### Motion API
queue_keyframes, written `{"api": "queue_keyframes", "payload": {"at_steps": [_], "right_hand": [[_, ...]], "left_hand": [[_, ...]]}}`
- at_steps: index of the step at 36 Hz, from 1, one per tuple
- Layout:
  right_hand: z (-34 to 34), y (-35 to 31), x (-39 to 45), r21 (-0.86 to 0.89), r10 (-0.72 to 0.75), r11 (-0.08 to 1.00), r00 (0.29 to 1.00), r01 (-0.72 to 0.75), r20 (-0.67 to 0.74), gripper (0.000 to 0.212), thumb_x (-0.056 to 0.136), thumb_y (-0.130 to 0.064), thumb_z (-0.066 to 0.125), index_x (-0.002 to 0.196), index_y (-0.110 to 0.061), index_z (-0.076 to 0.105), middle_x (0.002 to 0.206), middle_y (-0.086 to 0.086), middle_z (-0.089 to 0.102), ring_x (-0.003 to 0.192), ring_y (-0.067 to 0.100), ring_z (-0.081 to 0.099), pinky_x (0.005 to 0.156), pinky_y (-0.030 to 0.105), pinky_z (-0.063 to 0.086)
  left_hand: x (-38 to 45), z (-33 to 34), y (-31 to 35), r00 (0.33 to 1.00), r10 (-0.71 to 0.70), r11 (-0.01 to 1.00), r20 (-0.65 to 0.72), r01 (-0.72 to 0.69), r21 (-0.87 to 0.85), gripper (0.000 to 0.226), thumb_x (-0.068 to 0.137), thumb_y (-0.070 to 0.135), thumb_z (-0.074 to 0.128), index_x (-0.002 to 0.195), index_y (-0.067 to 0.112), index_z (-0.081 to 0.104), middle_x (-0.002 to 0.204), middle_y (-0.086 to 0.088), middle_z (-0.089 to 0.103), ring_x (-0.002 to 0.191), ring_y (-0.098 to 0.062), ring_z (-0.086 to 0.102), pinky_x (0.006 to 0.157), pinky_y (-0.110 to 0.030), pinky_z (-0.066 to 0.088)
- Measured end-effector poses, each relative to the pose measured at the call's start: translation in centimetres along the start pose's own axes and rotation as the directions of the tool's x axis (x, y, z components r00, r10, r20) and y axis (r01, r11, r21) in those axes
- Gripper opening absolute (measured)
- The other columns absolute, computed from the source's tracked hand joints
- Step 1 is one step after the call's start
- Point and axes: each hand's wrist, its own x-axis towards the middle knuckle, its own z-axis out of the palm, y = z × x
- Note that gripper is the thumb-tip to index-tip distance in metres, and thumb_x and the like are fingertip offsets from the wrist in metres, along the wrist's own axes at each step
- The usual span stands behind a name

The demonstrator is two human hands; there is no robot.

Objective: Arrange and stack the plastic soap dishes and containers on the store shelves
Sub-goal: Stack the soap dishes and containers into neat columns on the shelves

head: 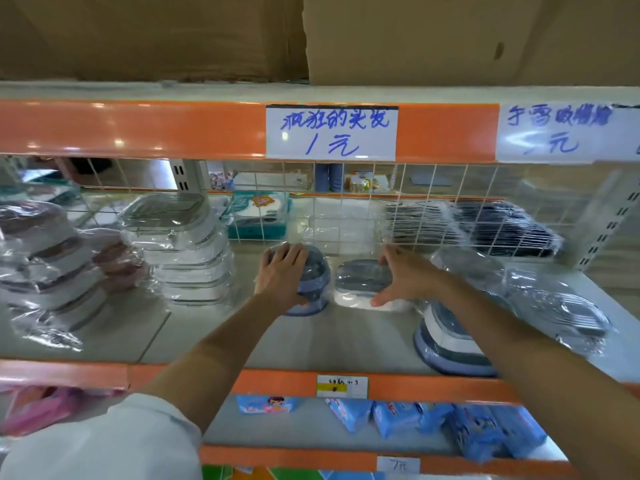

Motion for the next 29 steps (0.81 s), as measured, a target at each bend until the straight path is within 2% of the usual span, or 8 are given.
{"api": "queue_keyframes", "payload": {"at_steps": [3, 7, 9, 13, 15, 19, 24, 29], "right_hand": [[0.3, -1.1, -1.0, 0.002, -0.034, 0.999, 0.996, 0.034, 0.088, 0.078, 0.067, -0.047, 0.081, 0.122, -0.012, 0.037, 0.119, 0.004, 0.045, 0.100, 0.018, 0.048, 0.083, 0.029, 0.044], [1.5, -2.5, -1.7, -0.016, -0.085, 0.996, 0.993, 0.087, 0.083, 0.071, 0.068, -0.043, 0.081, 0.116, -0.014, 0.037, 0.115, 0.002, 0.044, 0.097, 0.015, 0.045, 0.076, 0.028, 0.038], [2.4, -3.2, -1.8, 0.031, -0.098, 0.995, 0.991, 0.096, 0.095, 0.071, 0.068, -0.040, 0.082, 0.116, -0.014, 0.036, 0.115, 0.002, 0.042, 0.095, 0.014, 0.043, 0.075, 0.027, 0.036], [4.5, -4.4, -1.9, -0.007, -0.088, 0.996, 0.992, 0.089, 0.085, 0.075, 0.066, -0.044, 0.082, 0.118, -0.015, 0.038, 0.108, -0.002, 0.042, 0.090, 0.012, 0.043, 0.070, 0.027, 0.032], [5.4, -4.8, -2.0, 0.036, -0.071, 0.997, 0.993, 0.068, 0.097, 0.074, 0.066, -0.042, 0.083, 0.118, -0.016, 0.036, 0.105, -0.004, 0.039, 0.089, 0.011, 0.041, 0.065, 0.025, 0.030], [6.1, -5.4, -2.2, 0.092, -0.026, 0.996, 0.993, 0.016, 0.114, 0.075, 0.069, -0.040, 0.082, 0.122, -0.017, 0.033, 0.106, -0.006, 0.035, 0.092, 0.012, 0.040, 0.069, 0.026, 0.032], [6.4, -5.4, -2.2, 0.114, -0.001, 0.993, 0.994, -0.012, 0.112, 0.071, 0.067, -0.039, 0.083, 0.111, -0.023, 0.030, 0.104, -0.004, 0.038, 0.087, 0.010, 0.040, 0.060, 0.018, 0.028], [6.1, -6.2, -2.6, 0.071, 0.021, 0.997, 0.995, -0.027, 0.095, 0.073, 0.069, -0.037, 0.083, 0.120, -0.014, 0.035, 0.108, -0.004, 0.037, 0.093, 0.012, 0.040, 0.068, 0.025, 0.033]], "left_hand": [[0.5, 0.1, 0.3, 1.000, -0.025, 1.000, -0.005, 0.025, -0.009, 0.089, 0.073, 0.054, 0.071, 0.141, 0.019, 0.025, 0.148, -0.002, 0.027, 0.137, -0.024, 0.024, 0.113, -0.041, 0.020], [0.9, 0.3, 0.2, 0.999, -0.047, 0.999, 0.000, 0.047, -0.003, 0.091, 0.072, 0.055, 0.072, 0.141, 0.019, 0.024, 0.147, -0.002, 0.027, 0.136, -0.025, 0.025, 0.113, -0.041, 0.022], [0.9, 0.4, -0.2, 0.999, -0.047, 0.999, 0.004, 0.047, 0.006, 0.092, 0.072, 0.054, 0.072, 0.141, 0.019, 0.023, 0.148, -0.002, 0.026, 0.137, -0.025, 0.024, 0.113, -0.041, 0.021], [0.9, 0.4, -1.5, 0.998, -0.057, 0.998, 0.015, 0.057, 0.030, 0.091, 0.074, 0.053, 0.071, 0.143, 0.019, 0.021, 0.149, -0.002, 0.025, 0.139, -0.026, 0.021, 0.114, -0.042, 0.021], [0.8, 0.4, -2.1, 0.998, -0.055, 0.998, 0.012, 0.055, 0.037, 0.091, 0.074, 0.054, 0.071, 0.142, 0.019, 0.022, 0.148, -0.002, 0.026, 0.138, -0.026, 0.023, 0.114, -0.042, 0.021], [0.7, 0.6, -2.3, 0.999, -0.044, 0.998, 0.010, 0.044, 0.046, 0.092, 0.074, 0.056, 0.069, 0.142, 0.018, 0.021, 0.149, -0.004, 0.024, 0.138, -0.027, 0.022, 0.114, -0.044, 0.020], [0.6, 0.7, -2.1, 0.999, -0.046, 0.998, 0.028, 0.044, 0.045, 0.095, 0.076, 0.055, 0.069, 0.144, 0.017, 0.016, 0.152, -0.005, 0.019, 0.141, -0.028, 0.017, 0.116, -0.048, 0.017], [0.3, 0.5, -2.2, 0.998, -0.025, 0.999, 0.064, 0.023, 0.023, 0.100, 0.080, 0.052, 0.067, 0.149, 0.011, 0.008, 0.157, -0.008, 0.010, 0.145, -0.031, 0.008, 0.119, -0.048, 0.008]]}}
